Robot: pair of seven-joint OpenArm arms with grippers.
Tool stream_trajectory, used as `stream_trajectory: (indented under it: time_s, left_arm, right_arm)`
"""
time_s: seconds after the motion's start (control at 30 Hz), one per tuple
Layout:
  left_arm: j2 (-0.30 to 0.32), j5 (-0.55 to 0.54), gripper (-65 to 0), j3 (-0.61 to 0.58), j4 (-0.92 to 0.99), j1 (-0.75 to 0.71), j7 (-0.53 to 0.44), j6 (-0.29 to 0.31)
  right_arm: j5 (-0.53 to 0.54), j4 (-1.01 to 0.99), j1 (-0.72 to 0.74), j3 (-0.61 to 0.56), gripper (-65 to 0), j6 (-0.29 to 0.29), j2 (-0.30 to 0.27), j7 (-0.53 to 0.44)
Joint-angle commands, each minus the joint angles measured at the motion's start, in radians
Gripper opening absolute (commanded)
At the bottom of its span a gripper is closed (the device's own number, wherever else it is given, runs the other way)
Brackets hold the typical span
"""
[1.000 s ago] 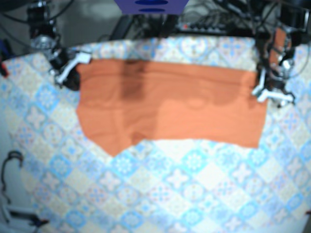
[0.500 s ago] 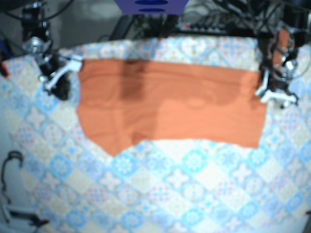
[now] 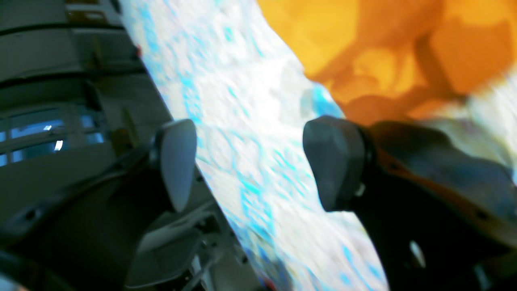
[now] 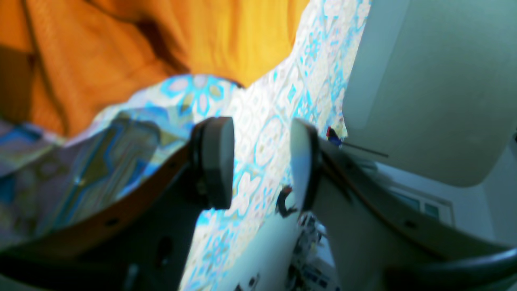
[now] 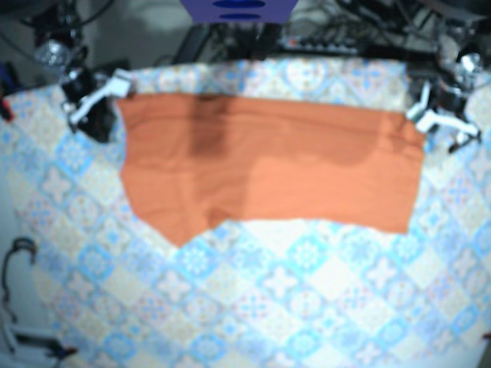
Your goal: Fold the T-shirt properly
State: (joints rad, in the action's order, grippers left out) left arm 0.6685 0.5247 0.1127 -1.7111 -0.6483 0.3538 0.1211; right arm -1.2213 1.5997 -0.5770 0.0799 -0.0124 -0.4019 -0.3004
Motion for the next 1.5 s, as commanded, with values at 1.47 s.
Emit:
stream_trajectory:
  time_s: [1.47]
  left_arm:
    - [0.013,0.01,-21.3,-0.04,0.102,-0.058,-0.003,-0.011]
  right_arm:
    - [-0.053,0.02,-0.159,-0.071,-43.0,0.015,0.06,0.005]
